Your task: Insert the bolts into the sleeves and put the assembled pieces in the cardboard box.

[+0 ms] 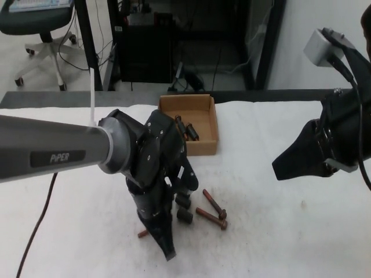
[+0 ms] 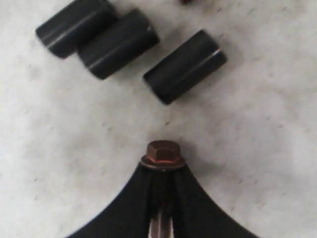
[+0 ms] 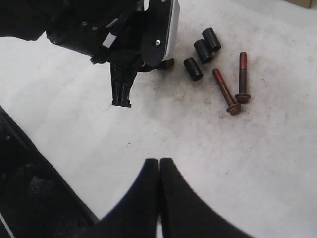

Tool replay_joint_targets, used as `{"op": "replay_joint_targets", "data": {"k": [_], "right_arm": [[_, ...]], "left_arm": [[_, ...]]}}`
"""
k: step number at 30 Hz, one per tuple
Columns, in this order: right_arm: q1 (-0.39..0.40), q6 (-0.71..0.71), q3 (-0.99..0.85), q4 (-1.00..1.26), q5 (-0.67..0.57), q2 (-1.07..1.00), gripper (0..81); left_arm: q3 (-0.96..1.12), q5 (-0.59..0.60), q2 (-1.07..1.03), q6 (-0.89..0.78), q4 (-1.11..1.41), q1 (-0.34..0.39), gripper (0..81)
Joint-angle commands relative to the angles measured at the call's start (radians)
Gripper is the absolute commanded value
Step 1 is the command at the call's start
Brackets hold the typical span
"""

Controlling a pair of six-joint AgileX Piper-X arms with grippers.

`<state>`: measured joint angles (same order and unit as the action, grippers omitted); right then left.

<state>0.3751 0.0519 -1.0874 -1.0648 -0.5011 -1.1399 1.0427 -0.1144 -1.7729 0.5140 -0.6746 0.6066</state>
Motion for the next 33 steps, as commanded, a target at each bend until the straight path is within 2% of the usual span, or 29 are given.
{"op": "replay_joint_targets", "data": {"k": [1,3,5,9,11,16,20,26,33], "right_arm": [[0.001,0.012,0.001,0.069,-0.005,0.005,0.8],[0.001,0.012,0.001,0.139,0.019,-0.006,0.8],[0.001,0.012,0.001,0.227,0.048,-0.026,0.8],[0.004,0.012,0.001,0.342,0.058,-0.111,0.4],[0.015,0.035,0.001,0.370,0.058,-0.173,4.1],[0.082,0.126,-0.030,0.382,0.072,-0.347,19.7],[0.157,0.186,-0.097,0.390,0.174,-0.478,25.8],[0.242,0.256,-0.240,0.387,0.262,-0.637,25.9],[0.258,0.353,-0.373,0.387,0.359,-0.789,25.9]], "left_arm": [[0.004,-0.089,0.038,-0.045,-0.004,-0.003,0.4],[0.004,-0.117,0.096,-0.131,0.009,-0.019,0.4],[0.004,-0.096,0.176,-0.212,0.018,-0.042,0.4],[-0.013,0.006,0.346,-0.301,0.076,-0.109,0.4],[-0.039,0.062,0.442,-0.319,0.117,-0.153,0.4],[-0.084,0.166,0.650,-0.342,0.137,-0.259,0.4],[-0.125,0.186,0.776,-0.342,0.133,-0.322,0.4],[-0.163,0.187,0.893,-0.342,0.102,-0.372,0.4],[-0.189,0.184,0.955,-0.342,0.078,-0.375,0.4]]}}
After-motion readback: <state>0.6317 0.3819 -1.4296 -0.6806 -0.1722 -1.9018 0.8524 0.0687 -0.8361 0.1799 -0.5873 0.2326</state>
